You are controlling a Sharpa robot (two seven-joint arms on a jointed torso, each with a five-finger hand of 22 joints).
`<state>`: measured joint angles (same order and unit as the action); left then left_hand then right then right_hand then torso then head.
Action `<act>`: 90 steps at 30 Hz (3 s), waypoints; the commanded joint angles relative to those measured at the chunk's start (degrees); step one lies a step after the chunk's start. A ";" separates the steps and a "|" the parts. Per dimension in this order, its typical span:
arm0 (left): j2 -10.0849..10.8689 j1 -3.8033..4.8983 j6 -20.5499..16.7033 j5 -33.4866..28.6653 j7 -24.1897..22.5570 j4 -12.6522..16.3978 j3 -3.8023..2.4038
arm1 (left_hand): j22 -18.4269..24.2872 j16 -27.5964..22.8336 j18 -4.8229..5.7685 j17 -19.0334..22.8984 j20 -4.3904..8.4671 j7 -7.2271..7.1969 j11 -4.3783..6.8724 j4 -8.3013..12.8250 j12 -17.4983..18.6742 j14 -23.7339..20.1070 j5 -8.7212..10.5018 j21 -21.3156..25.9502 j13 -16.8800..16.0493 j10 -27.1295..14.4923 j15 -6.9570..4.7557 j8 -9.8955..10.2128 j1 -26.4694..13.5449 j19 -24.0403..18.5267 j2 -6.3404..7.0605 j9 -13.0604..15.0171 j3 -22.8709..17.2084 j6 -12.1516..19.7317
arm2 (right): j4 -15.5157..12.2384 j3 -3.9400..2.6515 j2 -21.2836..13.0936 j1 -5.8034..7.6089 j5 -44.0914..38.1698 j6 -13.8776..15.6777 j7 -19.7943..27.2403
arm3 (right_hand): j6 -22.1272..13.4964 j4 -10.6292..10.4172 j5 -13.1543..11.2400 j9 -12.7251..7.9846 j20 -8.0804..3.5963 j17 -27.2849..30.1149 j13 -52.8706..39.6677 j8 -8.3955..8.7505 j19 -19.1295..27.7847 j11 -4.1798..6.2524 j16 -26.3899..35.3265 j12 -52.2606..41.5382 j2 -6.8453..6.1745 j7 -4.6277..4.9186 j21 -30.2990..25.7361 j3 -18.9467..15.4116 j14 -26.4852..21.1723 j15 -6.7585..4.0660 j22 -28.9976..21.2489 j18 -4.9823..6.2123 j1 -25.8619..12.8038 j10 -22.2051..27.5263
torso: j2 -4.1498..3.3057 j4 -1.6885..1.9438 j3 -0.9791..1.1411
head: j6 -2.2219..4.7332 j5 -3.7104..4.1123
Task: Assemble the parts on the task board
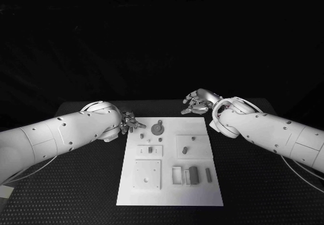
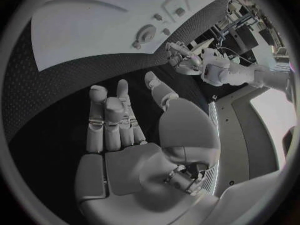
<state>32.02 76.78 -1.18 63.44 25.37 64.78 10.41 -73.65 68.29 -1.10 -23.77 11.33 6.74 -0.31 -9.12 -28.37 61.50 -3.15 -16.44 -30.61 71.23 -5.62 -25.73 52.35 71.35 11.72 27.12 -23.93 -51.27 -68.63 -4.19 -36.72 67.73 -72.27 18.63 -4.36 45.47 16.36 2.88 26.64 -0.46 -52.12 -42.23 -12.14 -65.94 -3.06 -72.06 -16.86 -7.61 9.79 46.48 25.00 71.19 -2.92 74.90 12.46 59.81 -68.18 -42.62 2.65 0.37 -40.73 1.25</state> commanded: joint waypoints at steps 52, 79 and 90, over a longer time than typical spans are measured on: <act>-4.06 -1.97 4.03 -0.50 -0.14 -4.93 1.02 | -2.28 3.15 -0.69 0.48 1.54 -2.31 1.94 -7.67 -1.58 1.53 -4.08 0.19 0.17 2.58 -1.77 3.52 13.93 2.67 -11.75 -0.53 18.57 -9.00 | 0.23 -0.02 0.39 -0.05 -3.17 -0.46 -0.78 | -0.09 -0.15 0.12 -0.12 -0.41 -0.08 -0.10 0.05 -0.04 -0.52 0.15 0.52 0.26 0.33 -0.22 -0.16 -0.26 0.10 0.74 2.54 -0.51 -0.14 | 0.06 0.01 0.04 | -0.79 0.59; -3.69 -2.23 3.56 -2.70 -0.28 -4.36 1.00 | -2.45 3.27 -0.48 0.72 1.22 -2.00 1.64 -2.78 -1.87 1.16 -6.73 0.08 0.21 2.03 -1.46 4.02 26.37 2.02 -11.89 0.33 10.73 -8.43 | 0.46 -0.02 0.48 -0.22 -2.88 -0.66 -0.69 | -0.12 -0.21 0.12 -0.15 -0.39 -0.08 -0.11 0.06 -0.01 -0.54 0.17 0.61 0.30 0.35 -0.25 -0.18 -0.29 0.13 0.74 2.54 -0.70 -0.14 | 0.08 0.01 0.02 | -1.07 0.51; -1.86 -2.25 0.36 -4.90 -0.33 -2.34 0.93 | -2.55 4.01 -0.21 0.38 1.43 -2.29 1.89 2.89 -2.48 1.59 -6.42 -0.95 -0.19 2.64 -1.67 3.83 23.07 2.16 -12.38 1.00 4.40 -9.28 | 0.57 -0.02 0.38 -0.36 -2.44 -0.59 -0.64 | -0.13 -0.25 0.12 -0.17 -0.38 -0.09 -0.13 0.06 -0.01 -0.54 0.17 0.64 0.35 0.35 -0.26 -0.18 -0.29 0.13 0.74 2.54 -0.79 -0.16 | 0.08 -0.01 0.09 | -1.08 0.43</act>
<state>29.97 74.52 1.16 60.24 25.29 61.87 11.40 -74.90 72.11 -0.99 -23.36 12.36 4.32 1.54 -14.03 -30.61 62.78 -9.58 -17.30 -30.77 73.52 -7.03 -21.80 76.78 73.42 -1.14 28.13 -12.05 -60.26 -68.06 -4.18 -36.34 67.41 -74.83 18.63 -5.20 45.27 16.36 2.88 26.56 -0.37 -52.13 -42.30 -12.14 -66.03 -3.15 -72.06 -16.41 -7.39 9.66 46.48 25.00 71.33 -2.93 74.90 12.46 59.59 -68.26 -42.54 2.66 0.43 -41.81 1.69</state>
